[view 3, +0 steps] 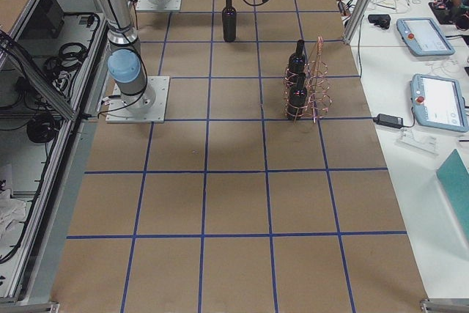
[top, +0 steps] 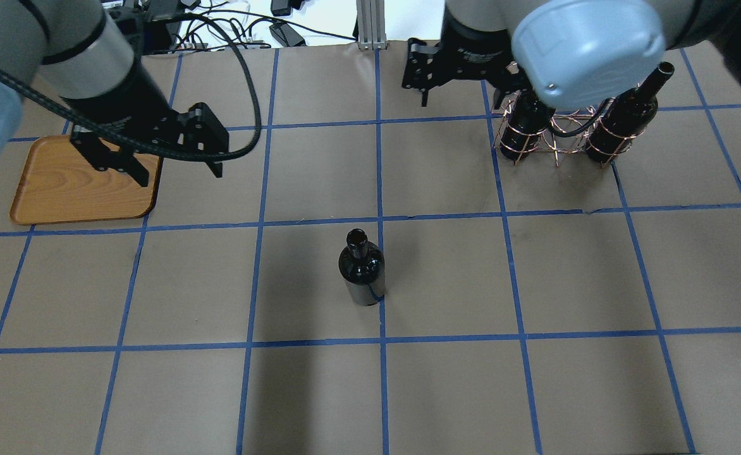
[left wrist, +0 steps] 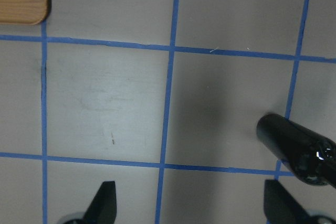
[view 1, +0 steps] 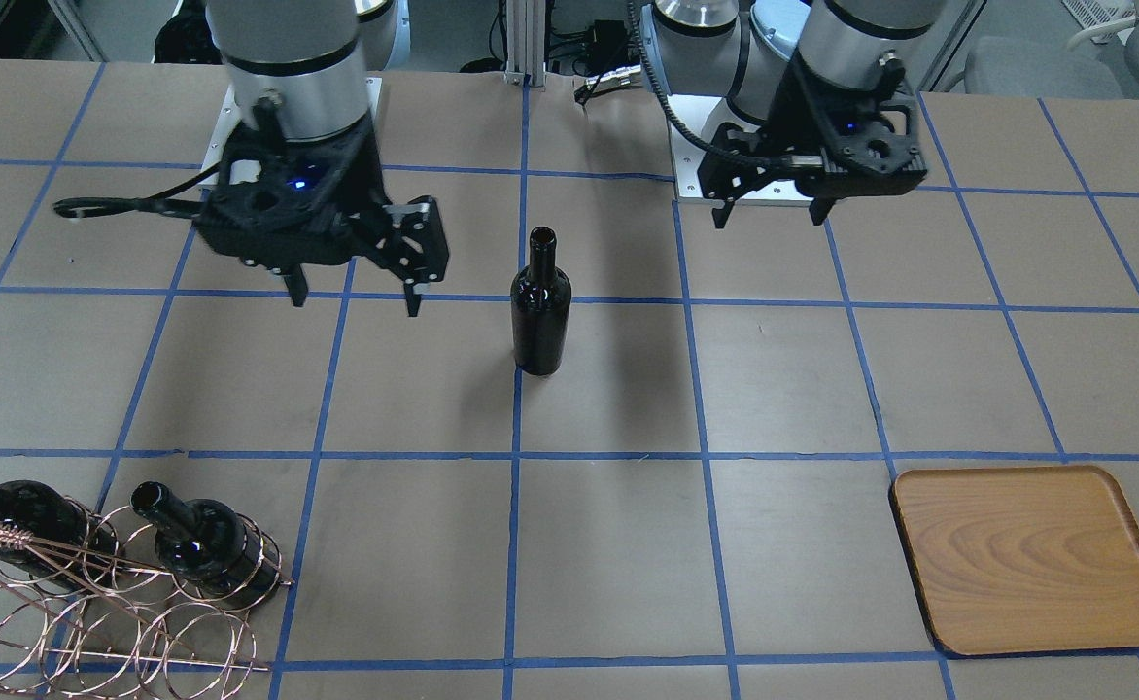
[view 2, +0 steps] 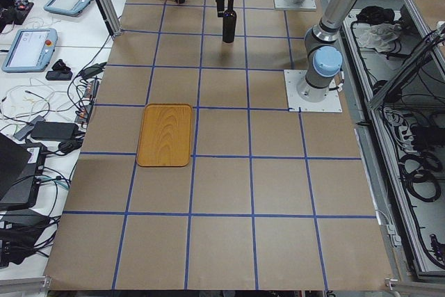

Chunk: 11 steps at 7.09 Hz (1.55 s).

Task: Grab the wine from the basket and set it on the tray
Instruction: 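Move the left gripper over the standing bottle while the right gripper returns above the rack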

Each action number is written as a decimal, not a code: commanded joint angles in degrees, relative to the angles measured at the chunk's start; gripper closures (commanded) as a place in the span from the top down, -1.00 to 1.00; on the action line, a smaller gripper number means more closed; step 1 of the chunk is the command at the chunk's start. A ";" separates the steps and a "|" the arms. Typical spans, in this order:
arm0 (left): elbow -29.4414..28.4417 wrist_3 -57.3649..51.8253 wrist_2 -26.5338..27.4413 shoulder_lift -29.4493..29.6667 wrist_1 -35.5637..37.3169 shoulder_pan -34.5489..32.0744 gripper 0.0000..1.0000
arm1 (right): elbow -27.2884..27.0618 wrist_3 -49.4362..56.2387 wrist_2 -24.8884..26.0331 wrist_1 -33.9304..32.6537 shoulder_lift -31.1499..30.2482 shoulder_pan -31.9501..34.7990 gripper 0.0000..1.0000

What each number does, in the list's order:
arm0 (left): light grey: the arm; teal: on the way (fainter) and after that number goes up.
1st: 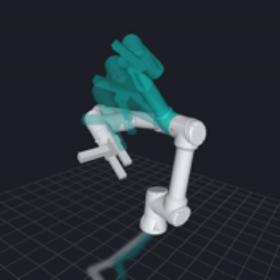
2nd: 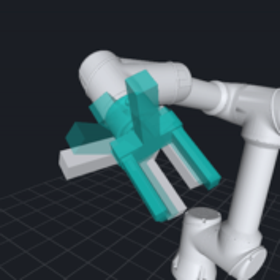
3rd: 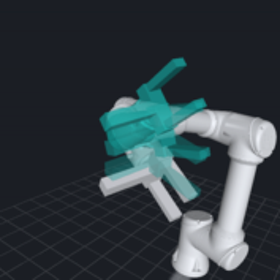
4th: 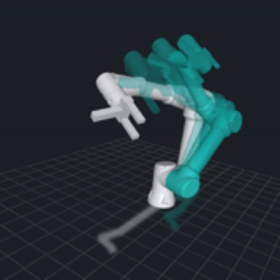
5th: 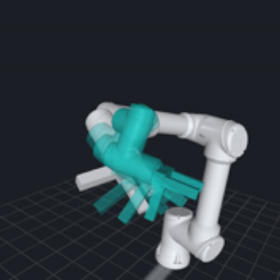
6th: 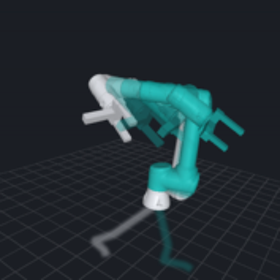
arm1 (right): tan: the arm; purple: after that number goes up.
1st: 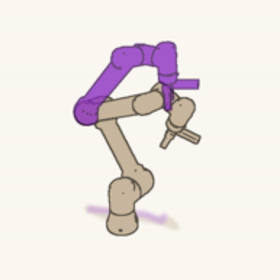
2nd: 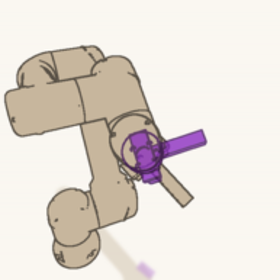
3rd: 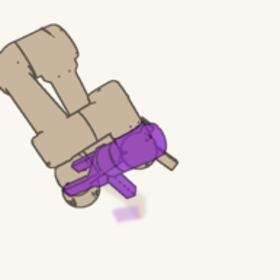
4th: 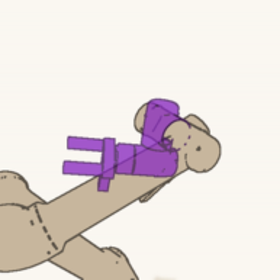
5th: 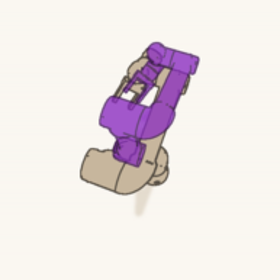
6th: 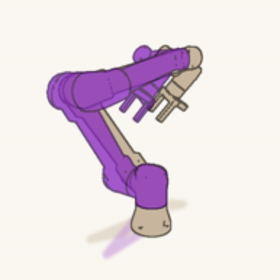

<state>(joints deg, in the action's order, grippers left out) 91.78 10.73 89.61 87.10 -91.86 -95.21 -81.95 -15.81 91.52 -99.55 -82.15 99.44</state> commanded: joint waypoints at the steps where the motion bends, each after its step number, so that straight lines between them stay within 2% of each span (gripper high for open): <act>1: 0.33 10.77 -0.14 2.62 7.79 -11.00 1.00 | 0.03 5.25 -0.38 0.58 -0.72 -7.84 1.00; 3: 0.51 16.41 -0.31 6.92 7.84 -17.69 1.00 | -0.23 13.24 -0.29 3.20 -1.08 -11.27 1.00; 4: 0.94 16.52 0.21 8.94 8.27 -19.64 1.00 | -0.40 13.27 -0.29 3.40 -1.17 -11.38 1.00; 6: 4.27 16.00 -0.13 11.94 15.52 -20.10 1.00 | -0.67 13.27 -0.90 5.84 -3.44 -11.38 1.00; 8: 5.78 15.55 0.21 12.22 16.71 -20.28 0.97 | -0.84 13.18 -0.99 7.44 -3.54 -11.29 1.00; 9: 6.22 15.47 0.21 11.52 16.71 -20.28 0.88 | -0.84 13.18 -0.91 7.62 -3.80 -11.20 1.00; 11: 6.40 15.55 -0.05 10.11 16.36 -20.36 0.87 | -0.84 12.74 -0.99 10.07 -4.94 -11.20 1.00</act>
<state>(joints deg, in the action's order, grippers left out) 98.03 26.23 89.68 97.85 -75.38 -115.51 -82.79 -2.88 90.55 -90.91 -86.44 88.23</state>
